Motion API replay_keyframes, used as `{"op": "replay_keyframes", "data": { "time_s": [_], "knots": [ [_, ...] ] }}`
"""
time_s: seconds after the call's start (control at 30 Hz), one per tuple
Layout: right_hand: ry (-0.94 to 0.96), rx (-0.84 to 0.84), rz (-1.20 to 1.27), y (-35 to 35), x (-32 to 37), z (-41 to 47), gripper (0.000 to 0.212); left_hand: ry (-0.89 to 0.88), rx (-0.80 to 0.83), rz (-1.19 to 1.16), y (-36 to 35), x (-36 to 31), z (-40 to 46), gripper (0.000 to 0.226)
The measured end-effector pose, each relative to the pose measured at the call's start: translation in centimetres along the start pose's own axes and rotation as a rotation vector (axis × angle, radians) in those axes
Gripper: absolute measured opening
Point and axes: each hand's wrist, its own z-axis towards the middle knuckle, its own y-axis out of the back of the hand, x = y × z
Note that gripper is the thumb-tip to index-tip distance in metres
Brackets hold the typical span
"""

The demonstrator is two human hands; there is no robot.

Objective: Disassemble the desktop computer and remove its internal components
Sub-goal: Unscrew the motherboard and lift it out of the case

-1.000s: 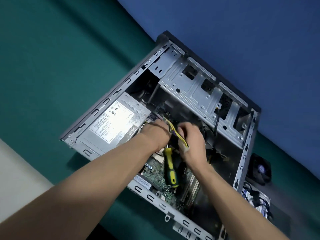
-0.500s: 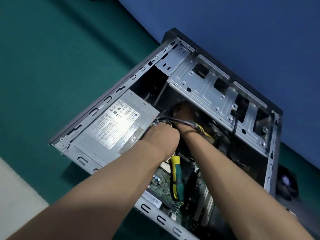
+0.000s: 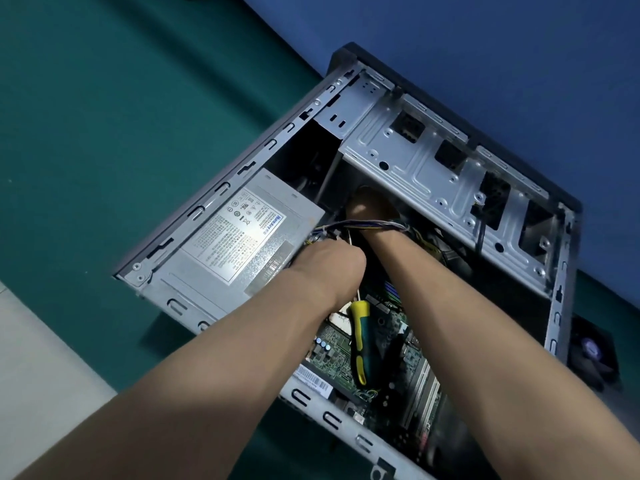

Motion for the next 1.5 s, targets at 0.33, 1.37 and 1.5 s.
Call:
{"op": "replay_keyframes", "data": {
  "time_s": [0.33, 1.37, 1.5],
  "knots": [
    [-0.043, -0.202, 0.039, -1.0, -0.3, -4.2, 0.022, -0.011, 0.018, -0.067, 0.2, -0.4, -0.2, 0.014],
    [-0.026, -0.261, 0.357, 8.7, -7.8, -26.0, 0.018, 0.277, 0.808, -1.176, 5.0, -12.0, -2.9, 0.033],
    [-0.019, -0.284, 0.400, 9.4, -10.6, -28.0, 0.013, 0.252, 0.791, -1.172, 4.7, -15.1, -3.6, 0.035]
  ]
}}
